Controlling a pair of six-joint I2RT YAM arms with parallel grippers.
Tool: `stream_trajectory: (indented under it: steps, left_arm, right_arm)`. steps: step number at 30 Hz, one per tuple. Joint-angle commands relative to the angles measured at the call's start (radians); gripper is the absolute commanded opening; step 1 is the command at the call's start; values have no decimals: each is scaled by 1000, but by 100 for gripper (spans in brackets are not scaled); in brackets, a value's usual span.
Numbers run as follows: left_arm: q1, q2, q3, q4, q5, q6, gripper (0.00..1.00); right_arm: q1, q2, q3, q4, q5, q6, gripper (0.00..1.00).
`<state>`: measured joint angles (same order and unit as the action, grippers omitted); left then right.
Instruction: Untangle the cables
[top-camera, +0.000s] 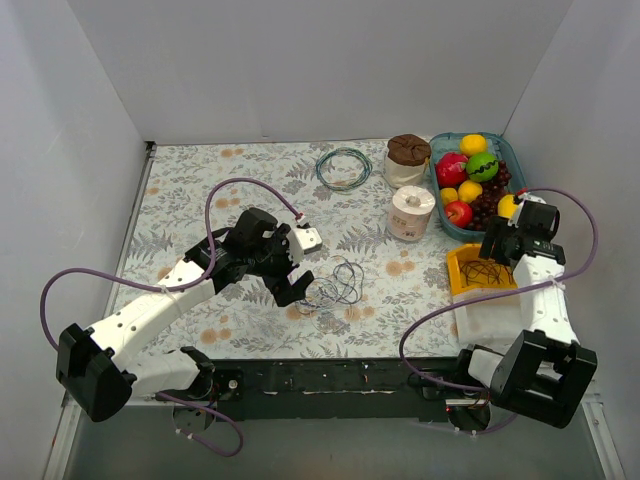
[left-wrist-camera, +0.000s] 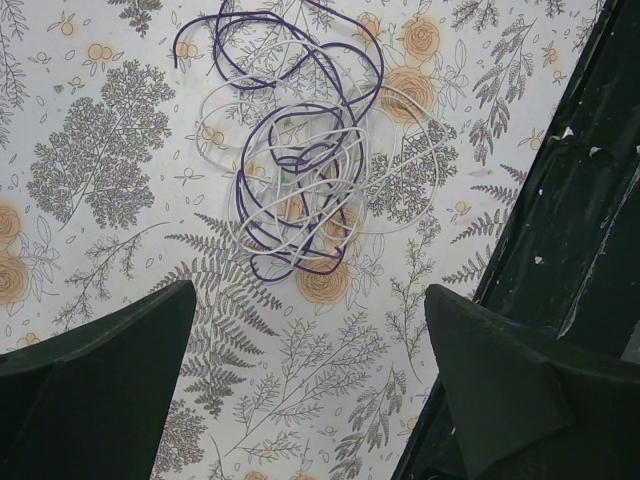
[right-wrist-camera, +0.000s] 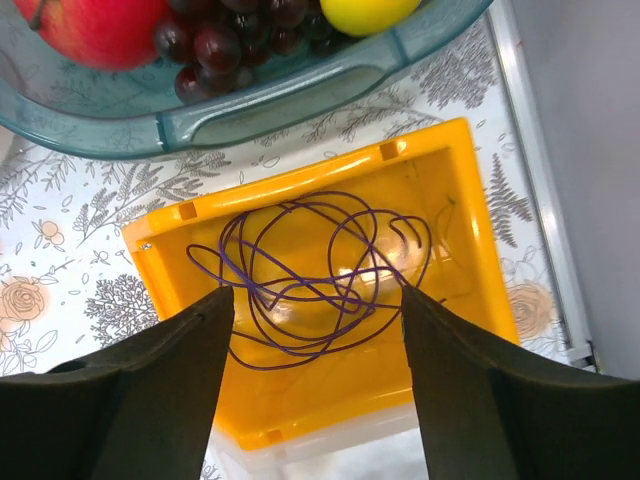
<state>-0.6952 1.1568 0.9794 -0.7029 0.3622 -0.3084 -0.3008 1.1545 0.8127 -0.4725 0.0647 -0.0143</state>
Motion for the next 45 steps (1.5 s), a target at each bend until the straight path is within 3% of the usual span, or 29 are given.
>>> stream_trajectory:
  steps: [1, 4, 8, 12, 14, 17, 22, 25, 29, 35, 45]
  left_arm:
    - [6, -6, 4, 13, 17, 8, 98]
    - [6, -6, 5, 10, 26, -3, 98]
    - [6, -5, -2, 14, 41, -41, 98]
    - [19, -3, -21, 40, 83, -98, 98]
    - [39, 0, -33, 54, 107, -119, 98]
    - [56, 6, -57, 77, 100, -139, 98]
    - [59, -20, -96, 94, 112, 4, 97]
    - [57, -54, -140, 121, 129, 93, 97]
    - [57, -60, -177, 160, 142, 208, 97]
    - [56, -11, -151, 175, 147, 195, 96]
    - [53, -3, -150, 195, 161, 201, 97]
  right_arm:
    - [-3, -71, 78, -15, 30, 2, 80]
    - [-3, -98, 130, -38, 21, 1, 91]
    - [28, -140, 187, -40, -15, -21, 94]
    - [126, -223, 169, 18, -309, -99, 96]
    - [245, -237, 140, 26, -373, -89, 96]
    - [449, -225, 102, 18, -361, 61, 97]
    - [779, -239, -64, 109, -178, 360, 94]
    - [921, -197, -101, 129, -76, 459, 90]
    - [985, -67, -133, 178, -71, 562, 76]
    - [997, 49, -127, 245, 38, 600, 70]
    - [999, 289, -55, 253, -13, 585, 52]
